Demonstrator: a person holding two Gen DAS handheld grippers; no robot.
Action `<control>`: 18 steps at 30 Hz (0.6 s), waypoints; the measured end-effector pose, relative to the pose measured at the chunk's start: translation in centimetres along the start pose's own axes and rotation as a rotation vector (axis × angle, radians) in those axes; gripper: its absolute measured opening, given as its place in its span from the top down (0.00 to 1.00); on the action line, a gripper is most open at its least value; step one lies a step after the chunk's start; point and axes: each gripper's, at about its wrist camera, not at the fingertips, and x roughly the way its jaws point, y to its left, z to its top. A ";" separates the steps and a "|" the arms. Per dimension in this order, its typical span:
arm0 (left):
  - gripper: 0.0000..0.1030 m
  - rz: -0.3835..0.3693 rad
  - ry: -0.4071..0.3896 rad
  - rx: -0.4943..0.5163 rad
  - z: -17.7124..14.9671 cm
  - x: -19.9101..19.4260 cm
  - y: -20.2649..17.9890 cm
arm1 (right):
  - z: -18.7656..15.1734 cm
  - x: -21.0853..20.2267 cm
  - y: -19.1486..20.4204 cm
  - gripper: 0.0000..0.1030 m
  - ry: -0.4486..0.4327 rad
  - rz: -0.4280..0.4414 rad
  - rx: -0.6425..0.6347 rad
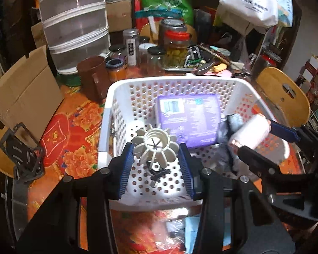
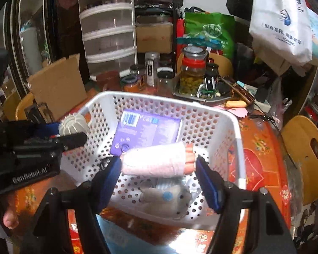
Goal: Organize soft objects
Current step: 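Carry the ribbed object and pink roll into the basket and open both grippers, then withdraw both grippers and move them toward the light blue package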
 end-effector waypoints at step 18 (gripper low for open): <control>0.09 0.053 -0.100 -0.004 -1.6 -1.7 1.6 | -0.8 -0.2 0.2 0.00 -0.056 -0.025 -0.025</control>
